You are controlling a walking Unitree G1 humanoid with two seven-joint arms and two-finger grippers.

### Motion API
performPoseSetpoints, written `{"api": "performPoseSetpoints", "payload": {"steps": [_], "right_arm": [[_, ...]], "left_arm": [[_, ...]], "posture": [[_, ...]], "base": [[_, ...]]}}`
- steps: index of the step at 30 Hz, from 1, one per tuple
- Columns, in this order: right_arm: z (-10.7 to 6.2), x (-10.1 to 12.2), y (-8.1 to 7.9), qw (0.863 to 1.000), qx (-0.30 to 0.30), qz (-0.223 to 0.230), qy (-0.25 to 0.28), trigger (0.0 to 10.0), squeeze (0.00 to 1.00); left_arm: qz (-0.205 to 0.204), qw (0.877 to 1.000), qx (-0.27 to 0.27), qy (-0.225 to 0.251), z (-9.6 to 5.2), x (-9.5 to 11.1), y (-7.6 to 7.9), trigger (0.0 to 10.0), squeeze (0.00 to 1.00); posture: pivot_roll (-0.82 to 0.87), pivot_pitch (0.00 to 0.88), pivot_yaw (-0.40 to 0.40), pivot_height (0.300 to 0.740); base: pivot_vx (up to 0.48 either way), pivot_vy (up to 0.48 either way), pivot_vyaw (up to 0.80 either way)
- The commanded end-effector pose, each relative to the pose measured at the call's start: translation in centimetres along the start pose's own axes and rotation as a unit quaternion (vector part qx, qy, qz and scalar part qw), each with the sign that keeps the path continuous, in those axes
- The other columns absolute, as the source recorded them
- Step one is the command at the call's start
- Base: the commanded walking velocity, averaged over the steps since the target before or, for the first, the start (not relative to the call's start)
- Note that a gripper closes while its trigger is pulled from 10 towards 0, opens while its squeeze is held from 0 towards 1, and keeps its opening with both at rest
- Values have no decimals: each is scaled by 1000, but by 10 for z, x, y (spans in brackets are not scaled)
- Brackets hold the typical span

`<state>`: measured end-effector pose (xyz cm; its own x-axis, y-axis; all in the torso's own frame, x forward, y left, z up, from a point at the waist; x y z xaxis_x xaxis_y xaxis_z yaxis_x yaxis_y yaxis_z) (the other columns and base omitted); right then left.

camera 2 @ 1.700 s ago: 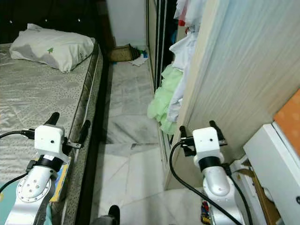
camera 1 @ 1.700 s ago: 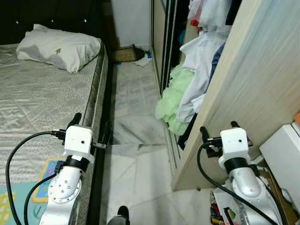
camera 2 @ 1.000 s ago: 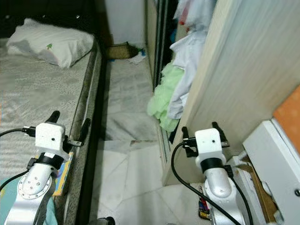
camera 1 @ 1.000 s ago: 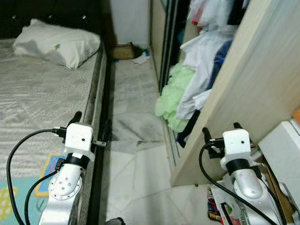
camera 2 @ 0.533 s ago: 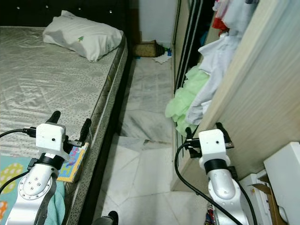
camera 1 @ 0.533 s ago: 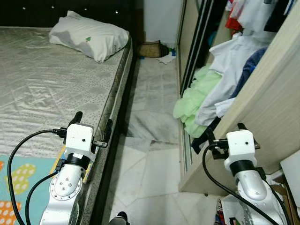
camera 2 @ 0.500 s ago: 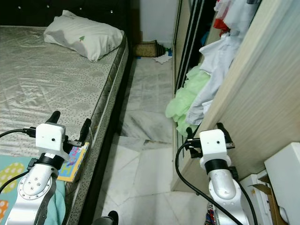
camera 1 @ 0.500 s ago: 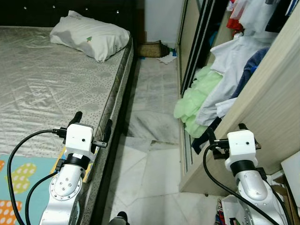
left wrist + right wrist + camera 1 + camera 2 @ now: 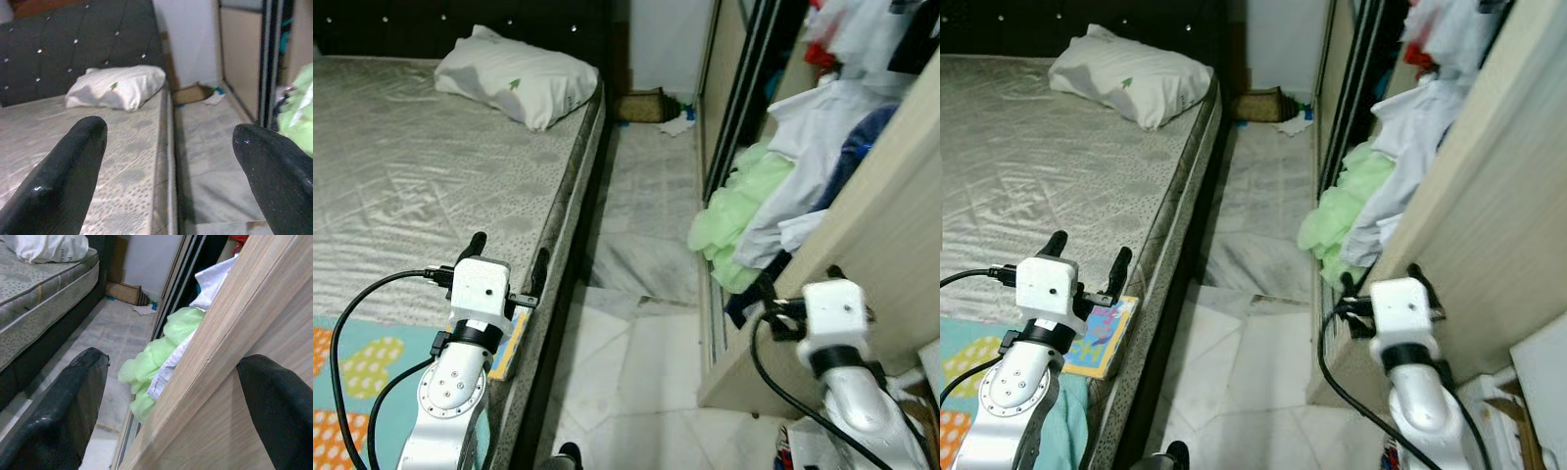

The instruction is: Clean up the room

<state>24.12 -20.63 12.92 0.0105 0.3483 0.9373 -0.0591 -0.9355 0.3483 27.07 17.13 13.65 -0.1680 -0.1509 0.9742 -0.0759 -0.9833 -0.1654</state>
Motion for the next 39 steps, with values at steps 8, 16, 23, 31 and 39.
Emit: {"api": "performPoseSetpoints", "payload": {"steps": [8,16,23,31,39], "right_arm": [[-20,-1,3,1000,16,7,-9,10000,0],[-23,-4,-2,1000,22,13,-18,10000,0],[-24,-7,-6,999,30,4,-17,10000,0],[-22,-11,-6,999,30,6,-17,10000,0],[-20,-14,-4,999,33,4,-17,10000,0]], "left_arm": [[-15,1000,-17,2,2,1,1,10000,0],[-17,1000,-20,0,3,0,0,10000,0],[-18,1000,-25,4,7,0,1,10000,0],[-18,999,-28,6,9,1,2,10000,0],[-19,999,-28,8,9,1,4,10000,0]], "posture": [[-60,143,-3,740],[-59,123,2,740],[-58,110,9,731],[-60,110,11,731],[-60,115,3,731]], "base": [[0,0,0],[0,0,0],[0,0,462],[0,0,798],[0,0,800]]}}
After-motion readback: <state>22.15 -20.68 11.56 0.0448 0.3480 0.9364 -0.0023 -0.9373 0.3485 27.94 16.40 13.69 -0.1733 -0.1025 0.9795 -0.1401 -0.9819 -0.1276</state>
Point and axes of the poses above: a point about 5 cm out from each wrist's last joint towards the gripper, its own z axis pointing out of the wrist towards the gripper, its own x axis along the axis of the wrist's last joint, y = z × x, the point moved 2 cm from there along z, pointing out of the wrist towards the gripper, and after that the axes turned 3 degrees about -z, right-handed, at the moved point
